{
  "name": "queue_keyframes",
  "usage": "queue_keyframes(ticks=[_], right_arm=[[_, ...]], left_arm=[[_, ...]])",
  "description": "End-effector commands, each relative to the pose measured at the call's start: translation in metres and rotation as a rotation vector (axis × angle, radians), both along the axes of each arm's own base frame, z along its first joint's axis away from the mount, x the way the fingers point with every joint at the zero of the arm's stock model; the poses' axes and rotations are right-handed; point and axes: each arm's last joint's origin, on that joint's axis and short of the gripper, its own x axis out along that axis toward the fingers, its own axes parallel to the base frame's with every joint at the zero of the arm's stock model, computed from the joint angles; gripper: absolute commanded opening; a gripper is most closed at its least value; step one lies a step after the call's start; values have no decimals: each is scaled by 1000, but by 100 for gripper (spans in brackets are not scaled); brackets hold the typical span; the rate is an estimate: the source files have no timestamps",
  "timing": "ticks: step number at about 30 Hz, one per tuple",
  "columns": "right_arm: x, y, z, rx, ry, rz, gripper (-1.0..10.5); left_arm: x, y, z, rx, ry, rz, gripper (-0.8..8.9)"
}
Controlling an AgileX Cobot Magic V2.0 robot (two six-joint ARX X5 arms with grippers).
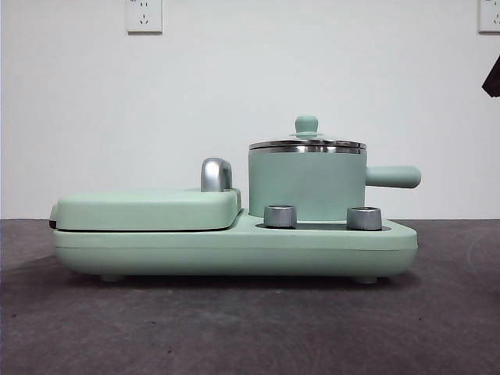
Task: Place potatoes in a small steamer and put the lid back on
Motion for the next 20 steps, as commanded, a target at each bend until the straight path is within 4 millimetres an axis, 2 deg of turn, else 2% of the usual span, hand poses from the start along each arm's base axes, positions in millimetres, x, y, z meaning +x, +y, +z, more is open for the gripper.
queue_keyframes(ticks=[1, 6, 12, 15, 20], right_arm=[[0, 2, 3, 16, -6, 5, 14], [0, 2, 3, 16, -6, 5, 14], [0, 2, 3, 16, -6, 5, 14], [0, 2, 3, 17, -7, 5, 14], [0, 2, 3, 19, -9, 5, 14]], left_arm=[[-2, 7, -22, 29, -188, 114, 7], [-4, 19, -74, 56, -356, 396, 7], [-1, 21, -120, -17, -352, 441, 7], [0, 21, -130, -7, -292, 441, 7], [0, 21, -131, -3, -271, 441, 7]])
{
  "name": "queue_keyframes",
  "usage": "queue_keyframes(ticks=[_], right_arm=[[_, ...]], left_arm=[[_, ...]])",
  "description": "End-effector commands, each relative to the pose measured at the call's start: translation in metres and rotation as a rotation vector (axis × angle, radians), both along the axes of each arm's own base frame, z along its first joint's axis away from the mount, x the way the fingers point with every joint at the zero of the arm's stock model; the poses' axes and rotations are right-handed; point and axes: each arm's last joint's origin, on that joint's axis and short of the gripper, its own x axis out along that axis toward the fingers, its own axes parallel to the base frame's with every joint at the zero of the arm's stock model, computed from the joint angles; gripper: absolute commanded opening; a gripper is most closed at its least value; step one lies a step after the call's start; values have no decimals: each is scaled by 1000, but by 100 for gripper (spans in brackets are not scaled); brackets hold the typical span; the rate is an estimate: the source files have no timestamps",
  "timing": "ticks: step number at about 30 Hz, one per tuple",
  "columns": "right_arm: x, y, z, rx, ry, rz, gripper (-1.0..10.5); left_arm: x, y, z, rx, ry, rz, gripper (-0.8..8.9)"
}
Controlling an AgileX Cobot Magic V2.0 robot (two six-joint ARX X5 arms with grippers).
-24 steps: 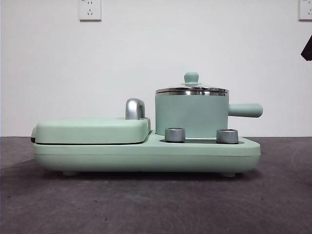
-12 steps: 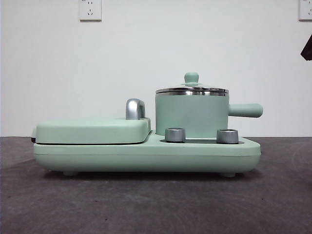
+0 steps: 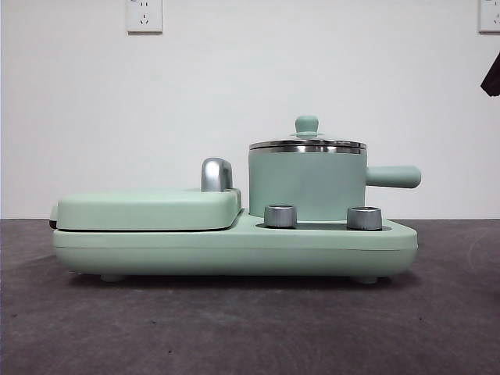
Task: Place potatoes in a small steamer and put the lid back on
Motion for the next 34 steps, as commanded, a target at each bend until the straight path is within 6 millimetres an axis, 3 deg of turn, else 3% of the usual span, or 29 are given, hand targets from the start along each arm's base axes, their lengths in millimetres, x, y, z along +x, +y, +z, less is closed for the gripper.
queue_keyframes(ticks=[1, 11, 14, 18, 21, 26, 29, 34], right_arm=[[0, 2, 3, 17, -8, 4, 14], [0, 0, 3, -34, -39, 13, 14], [0, -8, -1, -38, -113, -93, 14], [6, -24, -27, 20, -267, -240, 14], [6, -39, -60, 46, -378, -330, 14], [4, -59, -100, 44, -410, -430, 14], [4, -68, -113, 27, -407, -508, 14], [4, -72, -110, 4, -440, -551, 14]], left_arm=[[1, 0, -5, -7, 2, 1, 7], [1, 0, -4, -7, -3, 1, 7], [1, 0, -4, -7, -3, 1, 7], [1, 0, -4, -7, -4, 1, 7], [1, 0, -4, -7, -3, 1, 7], [1, 0, -4, -7, -4, 1, 7], [1, 0, -4, -7, -4, 1, 7], [1, 0, -4, -7, -4, 0, 7]])
